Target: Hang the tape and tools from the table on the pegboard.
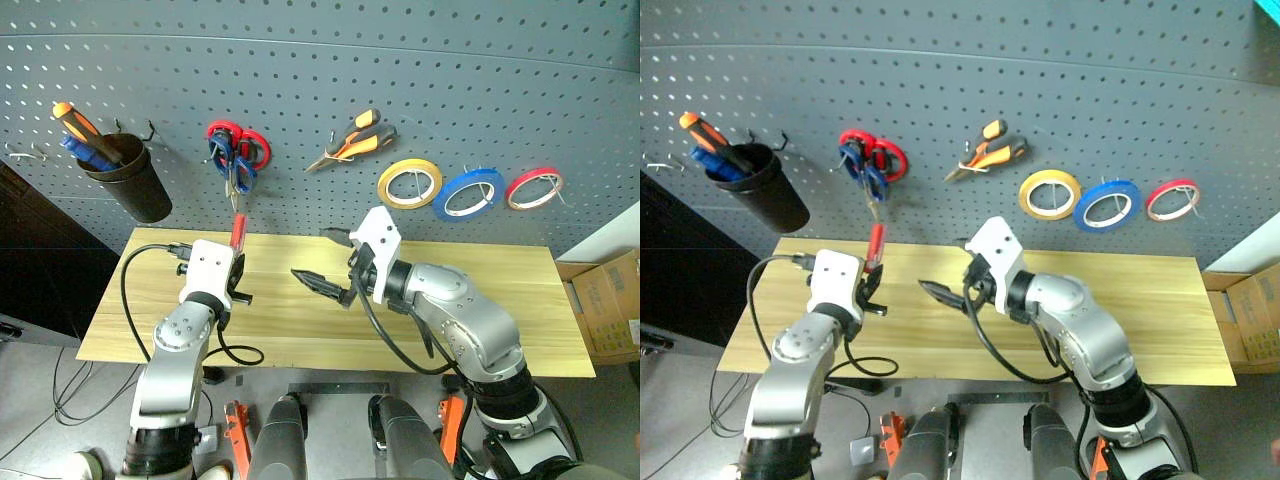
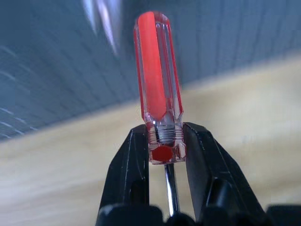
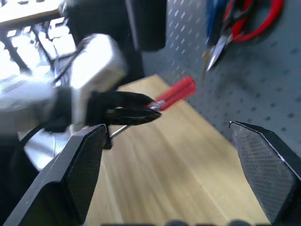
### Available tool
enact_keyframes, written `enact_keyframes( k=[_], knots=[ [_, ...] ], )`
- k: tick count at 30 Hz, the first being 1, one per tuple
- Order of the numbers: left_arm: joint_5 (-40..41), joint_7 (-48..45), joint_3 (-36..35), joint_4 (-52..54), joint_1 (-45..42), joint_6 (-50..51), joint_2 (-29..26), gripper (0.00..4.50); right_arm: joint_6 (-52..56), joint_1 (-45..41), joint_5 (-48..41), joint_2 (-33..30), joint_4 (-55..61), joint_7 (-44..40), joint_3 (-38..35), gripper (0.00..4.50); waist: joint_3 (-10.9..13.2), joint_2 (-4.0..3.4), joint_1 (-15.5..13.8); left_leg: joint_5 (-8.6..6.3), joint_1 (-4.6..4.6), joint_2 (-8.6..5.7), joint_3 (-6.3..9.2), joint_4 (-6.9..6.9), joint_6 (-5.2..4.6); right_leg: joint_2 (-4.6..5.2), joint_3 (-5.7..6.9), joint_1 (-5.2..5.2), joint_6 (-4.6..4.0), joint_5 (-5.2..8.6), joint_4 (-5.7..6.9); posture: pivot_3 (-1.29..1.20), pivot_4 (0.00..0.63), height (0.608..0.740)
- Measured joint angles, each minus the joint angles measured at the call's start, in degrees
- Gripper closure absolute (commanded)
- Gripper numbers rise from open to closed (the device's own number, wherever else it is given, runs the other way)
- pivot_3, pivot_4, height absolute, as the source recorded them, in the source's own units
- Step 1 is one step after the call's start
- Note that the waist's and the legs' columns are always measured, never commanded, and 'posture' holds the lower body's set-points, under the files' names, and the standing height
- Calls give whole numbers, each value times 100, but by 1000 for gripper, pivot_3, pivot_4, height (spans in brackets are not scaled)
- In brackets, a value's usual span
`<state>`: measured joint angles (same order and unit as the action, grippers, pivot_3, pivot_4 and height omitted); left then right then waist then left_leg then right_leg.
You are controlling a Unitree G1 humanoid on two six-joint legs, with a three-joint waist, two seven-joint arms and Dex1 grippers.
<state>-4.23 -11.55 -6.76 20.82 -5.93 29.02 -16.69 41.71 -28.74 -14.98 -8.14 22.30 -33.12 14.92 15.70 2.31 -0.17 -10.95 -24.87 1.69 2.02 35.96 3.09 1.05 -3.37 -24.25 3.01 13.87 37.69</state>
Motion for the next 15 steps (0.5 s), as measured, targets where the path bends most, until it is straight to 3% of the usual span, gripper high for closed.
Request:
enact_keyframes(
  k=[6, 10, 15],
  knots=[
    [-577, 802, -84, 550, 36, -403, 42, 3770, 19, -409, -396, 326, 0, 193, -309, 0, -169, 9, -100, 3, -1, -1, 12, -4, 5, -4, 23, 0, -2, -1, 4, 210, 92, 740],
    [-702, 1134, -479, 441, -649, -657, -192, 3770, -5, -644, -636, 431, -14, 151, -312, 0, -364, 35, -172, 9, -2, -1, 37, -8, 18, -4, 62, 15, -3, -2, -5, 221, 58, 740],
    [-685, 1411, -903, -539, -1646, -1124, -616, 3770, -212, -810, -657, 479, -349, 163, -306, 0, -561, 48, -293, 24, 5, 0, 40, -7, 31, -10, 71, 21, -12, -6, -6, 218, 33, 740]
  ],
)
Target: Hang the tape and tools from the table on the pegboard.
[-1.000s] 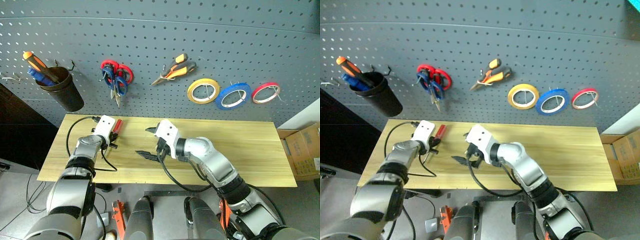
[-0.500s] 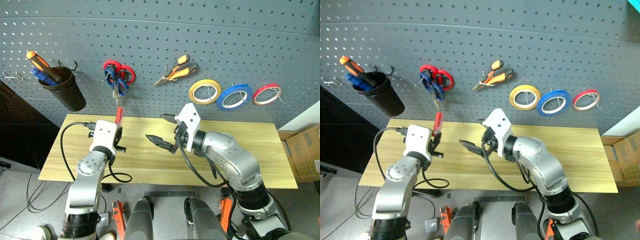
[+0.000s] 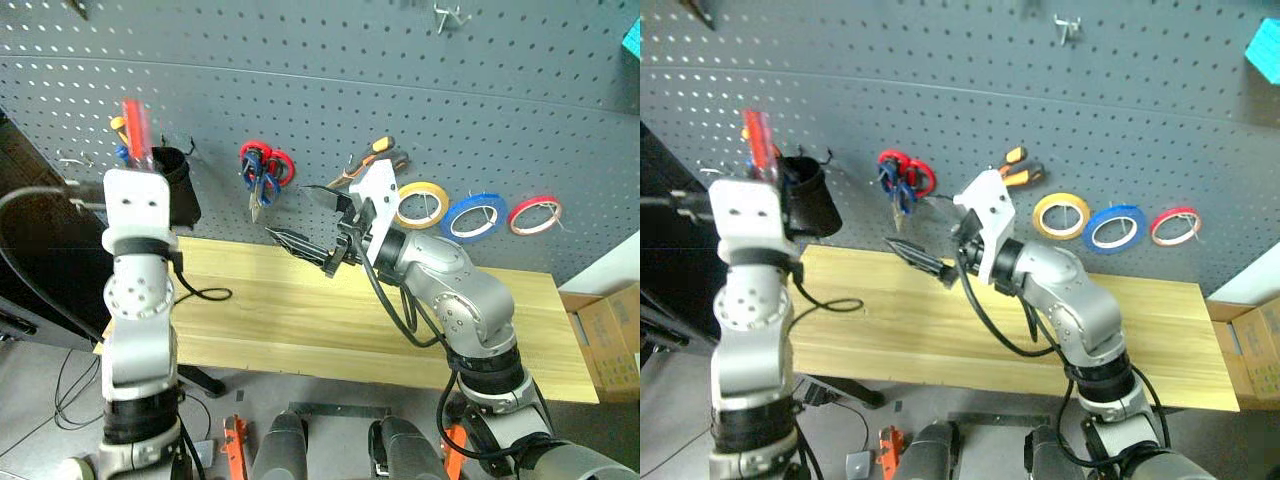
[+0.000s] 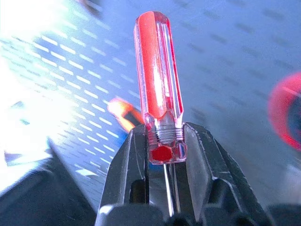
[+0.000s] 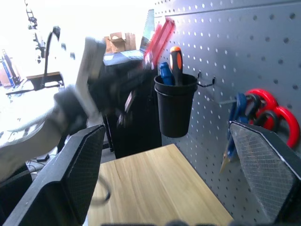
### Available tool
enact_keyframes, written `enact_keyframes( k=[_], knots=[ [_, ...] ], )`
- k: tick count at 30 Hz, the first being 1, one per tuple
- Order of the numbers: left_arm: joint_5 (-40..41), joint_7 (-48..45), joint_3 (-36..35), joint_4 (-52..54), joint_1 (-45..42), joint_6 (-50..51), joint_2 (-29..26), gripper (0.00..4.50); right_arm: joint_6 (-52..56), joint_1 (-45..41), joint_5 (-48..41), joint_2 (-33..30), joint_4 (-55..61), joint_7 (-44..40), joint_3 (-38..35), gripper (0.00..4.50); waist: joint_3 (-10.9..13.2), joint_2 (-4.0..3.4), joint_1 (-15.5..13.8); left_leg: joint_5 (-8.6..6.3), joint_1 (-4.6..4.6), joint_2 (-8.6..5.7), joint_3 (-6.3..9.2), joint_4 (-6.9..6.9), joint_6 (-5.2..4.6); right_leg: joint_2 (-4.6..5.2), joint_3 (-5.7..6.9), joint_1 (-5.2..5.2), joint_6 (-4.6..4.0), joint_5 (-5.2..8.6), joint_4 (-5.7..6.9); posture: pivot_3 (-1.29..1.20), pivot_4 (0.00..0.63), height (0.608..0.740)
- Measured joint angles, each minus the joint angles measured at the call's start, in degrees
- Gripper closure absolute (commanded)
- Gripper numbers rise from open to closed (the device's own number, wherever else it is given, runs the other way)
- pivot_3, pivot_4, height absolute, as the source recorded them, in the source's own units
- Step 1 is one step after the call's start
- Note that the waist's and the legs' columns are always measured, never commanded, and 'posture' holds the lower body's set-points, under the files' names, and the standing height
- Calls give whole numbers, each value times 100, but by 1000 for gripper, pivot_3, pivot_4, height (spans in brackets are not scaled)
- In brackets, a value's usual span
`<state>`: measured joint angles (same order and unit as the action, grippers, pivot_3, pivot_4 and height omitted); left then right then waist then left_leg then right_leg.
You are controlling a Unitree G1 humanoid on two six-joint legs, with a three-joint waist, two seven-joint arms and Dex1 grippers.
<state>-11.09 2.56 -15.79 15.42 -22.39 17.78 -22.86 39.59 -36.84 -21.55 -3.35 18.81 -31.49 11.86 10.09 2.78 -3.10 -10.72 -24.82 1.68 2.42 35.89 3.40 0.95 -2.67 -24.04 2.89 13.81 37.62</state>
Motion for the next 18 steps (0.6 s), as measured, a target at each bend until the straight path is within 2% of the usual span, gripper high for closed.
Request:
enact_keyframes(
  k=[13, 18],
  knots=[
    [495, -121, 85, -4685, -3227, -2032, -682, 3770, -991, -532, 247, 345, -1203, 142, 47, 0, -208, 36, -111, 37, 3, 8, 22, -6, 23, -21, 15, 1, -35, -26, 12, 173, 17, 740],
    [540, -193, 192, -6058, -3677, -2571, -714, 3770, -1030, -534, 253, 331, -1238, 192, 38, 0, -234, 36, -102, 36, 3, 8, 24, -12, 24, -23, 16, -2, -36, -26, 21, 156, 33, 740]
  ],
)
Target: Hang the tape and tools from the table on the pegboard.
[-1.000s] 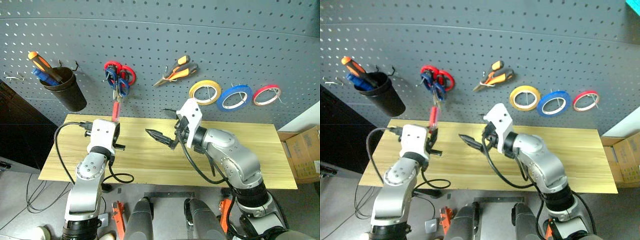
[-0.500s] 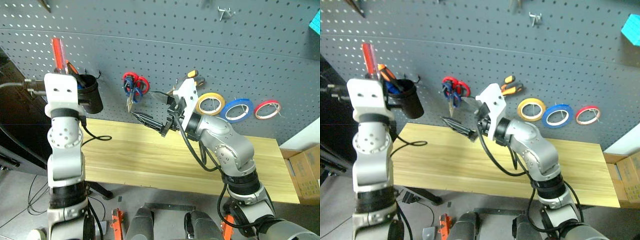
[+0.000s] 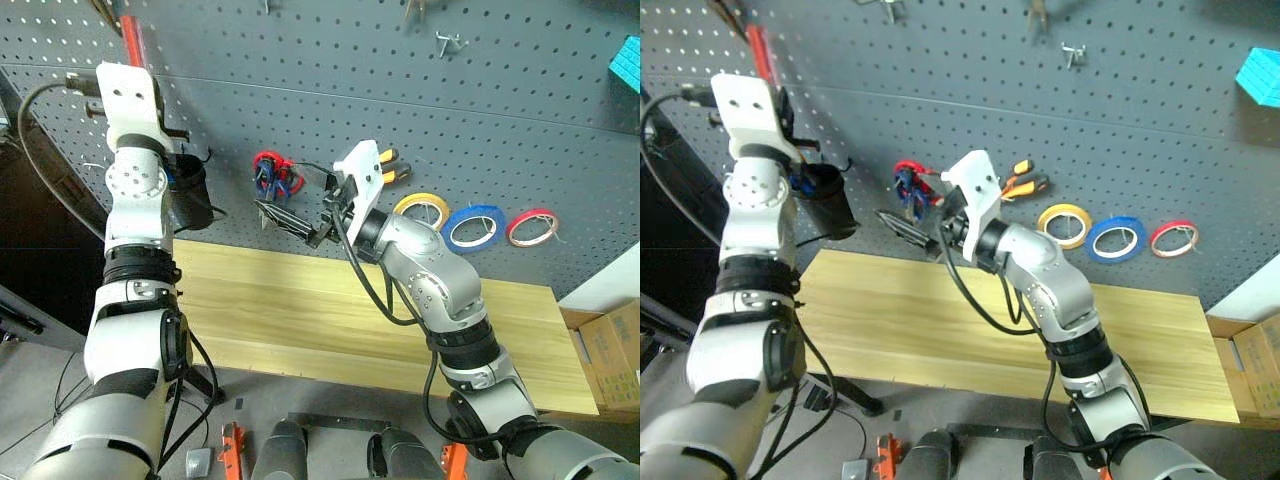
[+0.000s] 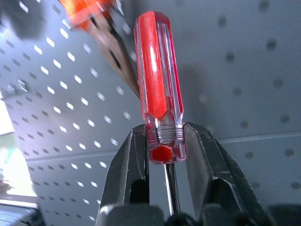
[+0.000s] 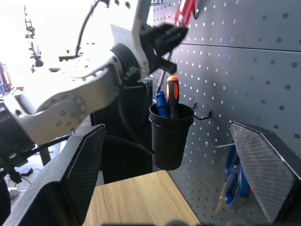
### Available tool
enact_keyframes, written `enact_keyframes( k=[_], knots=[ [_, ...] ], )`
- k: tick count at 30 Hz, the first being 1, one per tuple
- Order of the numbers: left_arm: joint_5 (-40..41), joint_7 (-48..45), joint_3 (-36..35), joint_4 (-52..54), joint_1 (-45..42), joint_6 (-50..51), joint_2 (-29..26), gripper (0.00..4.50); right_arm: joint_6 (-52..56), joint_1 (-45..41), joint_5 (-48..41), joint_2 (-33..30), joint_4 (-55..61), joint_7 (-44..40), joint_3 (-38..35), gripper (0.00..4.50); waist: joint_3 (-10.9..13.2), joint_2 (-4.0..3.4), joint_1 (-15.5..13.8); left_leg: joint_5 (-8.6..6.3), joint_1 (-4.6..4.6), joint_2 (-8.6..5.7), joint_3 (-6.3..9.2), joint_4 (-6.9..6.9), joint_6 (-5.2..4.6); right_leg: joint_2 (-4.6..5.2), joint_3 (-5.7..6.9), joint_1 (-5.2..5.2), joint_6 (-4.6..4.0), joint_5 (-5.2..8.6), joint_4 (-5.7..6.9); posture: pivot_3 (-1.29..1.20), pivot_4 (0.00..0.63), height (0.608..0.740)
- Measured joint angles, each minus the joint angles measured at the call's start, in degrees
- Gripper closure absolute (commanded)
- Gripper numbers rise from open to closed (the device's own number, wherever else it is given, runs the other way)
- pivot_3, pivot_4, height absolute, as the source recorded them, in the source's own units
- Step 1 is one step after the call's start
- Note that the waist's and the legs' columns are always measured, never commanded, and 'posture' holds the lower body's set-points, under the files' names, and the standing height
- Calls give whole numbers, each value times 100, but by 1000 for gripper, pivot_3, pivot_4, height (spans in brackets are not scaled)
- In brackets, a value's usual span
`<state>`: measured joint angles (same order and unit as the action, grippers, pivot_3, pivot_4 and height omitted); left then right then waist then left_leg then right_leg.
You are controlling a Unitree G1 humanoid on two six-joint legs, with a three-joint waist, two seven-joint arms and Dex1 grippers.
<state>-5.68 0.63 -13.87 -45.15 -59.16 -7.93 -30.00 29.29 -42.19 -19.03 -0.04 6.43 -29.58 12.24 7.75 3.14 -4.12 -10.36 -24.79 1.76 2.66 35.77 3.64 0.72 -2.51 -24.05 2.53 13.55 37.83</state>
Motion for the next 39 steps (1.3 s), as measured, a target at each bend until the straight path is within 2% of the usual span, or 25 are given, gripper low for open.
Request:
enact_keyframes(
  k=[3, 8, 13, 15, 17, 24, 32, 37, 39],
  knots=[
    [89, -7, -2, -362, 23, -49, 48, 3770, 0, 45, 0, -21, 26, 62, 0, 0, -1, -1, 43, 0, 0, 1, 2, 4, 0, -1, 0, 0, 0, 0, 10, 139, 45, 740],
    [218, -2, 1, -403, 678, -243, 308, 3770, 24, 137, 2, -96, 133, 182, 9, 0, -5, -8, 99, 2, 2, 3, 5, 13, -1, -3, -2, 0, -1, 0, 20, 135, 55, 740],
    [249, 124, 2, -236, 981, -243, 394, 3770, 63, 274, 5, -139, 164, 247, 15, 0, -6, -8, 126, 7, 5, 4, 7, 17, 0, -5, -2, 3, -1, -1, 25, 132, 58, 740],
    [285, 196, -6, -2, 1134, -231, 457, 3041, 81, 282, 10, -157, 166, 255, 16, 0, -6, -8, 127, 8, 5, 4, 7, 18, 0, -5, -3, 4, -2, -1, 25, 134, 57, 740],
    [327, 249, -4, 213, 1256, -190, 507, 2507, 92, 282, 14, -157, 178, 258, 21, 0, -6, -8, 125, 9, 5, 4, 8, 19, 0, -5, -3, 4, -3, -2, 26, 134, 56, 740],
    [456, 378, -16, 828, 1455, 188, 577, 26, 114, 282, 14, -207, 182, 251, 23, 0, -7, -7, 117, 14, 5, 4, 11, 21, 0, -6, -2, 5, -7, -4, 27, 136, 51, 740],
    [516, 349, 48, 1732, 1542, 658, 670, 26, 127, 287, 15, -256, 254, 249, 24, 0, -8, -6, 122, 17, 6, 4, 11, 21, 0, -8, -3, 7, -10, -7, 26, 126, 51, 740],
    [517, 31, 381, 3270, 1979, 1261, 810, 26, 273, 647, 1, -698, 778, 200, 18, 0, -10, -6, 107, 17, 8, 3, 14, 21, 0, -6, -3, 20, -10, -7, 18, 124, 57, 740],
    [596, -147, 589, 4114, 2285, 1714, 1005, 26, 280, 1030, 138, -1075, 1032, 234, 11, 0, -15, -10, 104, 16, 19, -2, 15, 21, -1, -2, -3, 37, -10, -6, 10, 124, 58, 740]
  ],
)
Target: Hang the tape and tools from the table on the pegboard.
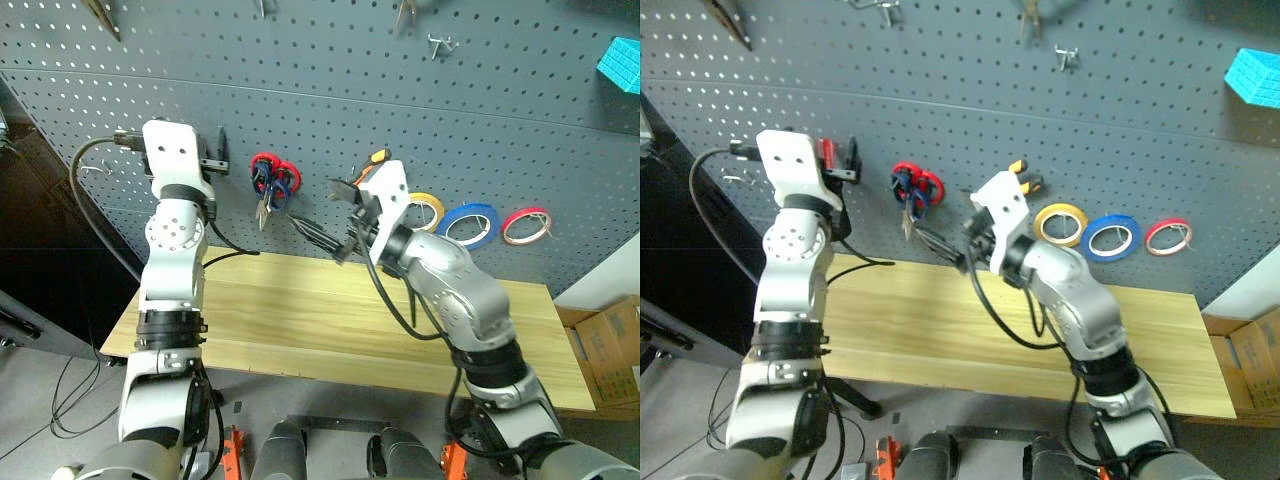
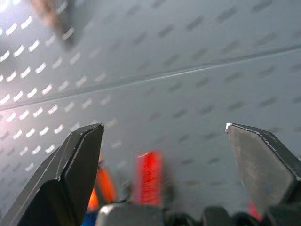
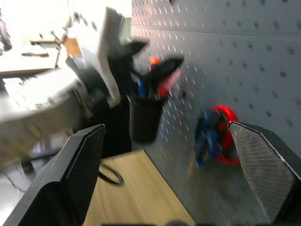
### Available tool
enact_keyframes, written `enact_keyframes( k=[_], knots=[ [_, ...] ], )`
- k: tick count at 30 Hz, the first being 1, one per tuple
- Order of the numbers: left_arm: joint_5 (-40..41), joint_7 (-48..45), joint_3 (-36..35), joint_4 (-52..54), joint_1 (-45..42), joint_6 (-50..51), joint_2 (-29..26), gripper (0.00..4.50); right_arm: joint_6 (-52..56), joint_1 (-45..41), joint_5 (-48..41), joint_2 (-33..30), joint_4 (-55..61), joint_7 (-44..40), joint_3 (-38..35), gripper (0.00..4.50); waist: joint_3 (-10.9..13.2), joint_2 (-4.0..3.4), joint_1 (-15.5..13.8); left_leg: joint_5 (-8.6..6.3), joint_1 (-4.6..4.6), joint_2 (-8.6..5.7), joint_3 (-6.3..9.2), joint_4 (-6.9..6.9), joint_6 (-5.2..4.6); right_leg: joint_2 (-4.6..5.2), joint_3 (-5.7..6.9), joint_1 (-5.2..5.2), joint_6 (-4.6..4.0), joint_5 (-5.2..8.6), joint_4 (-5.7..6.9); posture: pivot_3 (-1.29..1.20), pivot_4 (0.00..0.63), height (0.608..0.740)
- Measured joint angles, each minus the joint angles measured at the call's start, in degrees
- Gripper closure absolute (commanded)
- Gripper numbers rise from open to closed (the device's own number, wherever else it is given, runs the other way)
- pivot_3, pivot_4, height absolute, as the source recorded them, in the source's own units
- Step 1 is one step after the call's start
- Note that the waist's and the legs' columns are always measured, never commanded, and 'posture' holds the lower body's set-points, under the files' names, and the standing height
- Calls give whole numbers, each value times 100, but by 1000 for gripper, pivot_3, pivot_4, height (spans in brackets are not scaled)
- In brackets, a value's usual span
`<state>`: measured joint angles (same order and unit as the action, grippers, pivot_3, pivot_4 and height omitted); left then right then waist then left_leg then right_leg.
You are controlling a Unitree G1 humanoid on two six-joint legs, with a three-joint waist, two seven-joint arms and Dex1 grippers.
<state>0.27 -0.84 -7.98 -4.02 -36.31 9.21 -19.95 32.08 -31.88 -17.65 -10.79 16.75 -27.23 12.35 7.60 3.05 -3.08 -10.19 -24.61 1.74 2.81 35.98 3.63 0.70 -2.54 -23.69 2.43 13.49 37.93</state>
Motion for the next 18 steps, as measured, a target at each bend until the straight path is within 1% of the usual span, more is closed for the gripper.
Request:
enact_keyframes(
  k=[2, 4, 7, 9, 13, 18],
  knots=[
    [67, -108, 256, 725, 453, 419, 259, 26, -4, 469, 284, -227, 148, 253, -67, 0, -15, -13, 8, -2, 27, -1, -4, -2, -1, 2, -4, 31, -1, 2, -11, 118, 59, 740],
    [90, -199, 590, 1237, 995, 804, 539, 26, -26, 946, 615, -333, 203, 620, -176, 0, -24, -28, 31, -2, 54, 0, -10, -5, -1, 2, -11, 44, -4, 5, -6, 106, 54, 740],
    [131, -278, 891, 1588, 1602, 1185, 820, 26, -182, 1549, 986, -373, 318, 1046, -322, 0, -46, -42, 87, -1, 77, 11, -8, -5, -2, -10, -13, 54, -8, 33, 2, 95, 49, 740],
    [288, -307, 977, 1716, 2078, 1412, 1134, 26, -217, 2112, 1252, -404, 283, 1386, -472, 0, -87, -86, 164, -1, 80, 9, -14, -1, -2, -8, -22, 58, -17, 40, 2, 83, 49, 740],
    [499, -299, 777, 1452, 2648, 1639, 1310, 26, -249, 2648, 1483, -384, 152, 1763, -704, 0, -111, -114, 257, 2, 94, 7, -12, -1, -6, -12, -28, 55, -30, 30, 6, 61, 45, 740],
    [723, -175, 36, 768, 2909, 1832, 1323, 26, -289, 3084, 1630, -216, -178, 2176, -1145, 0, -124, -126, 322, 3, 95, 6, -6, 0, -7, -12, -23, 55, -33, 28, 4, 50, 35, 740]
  ],
)
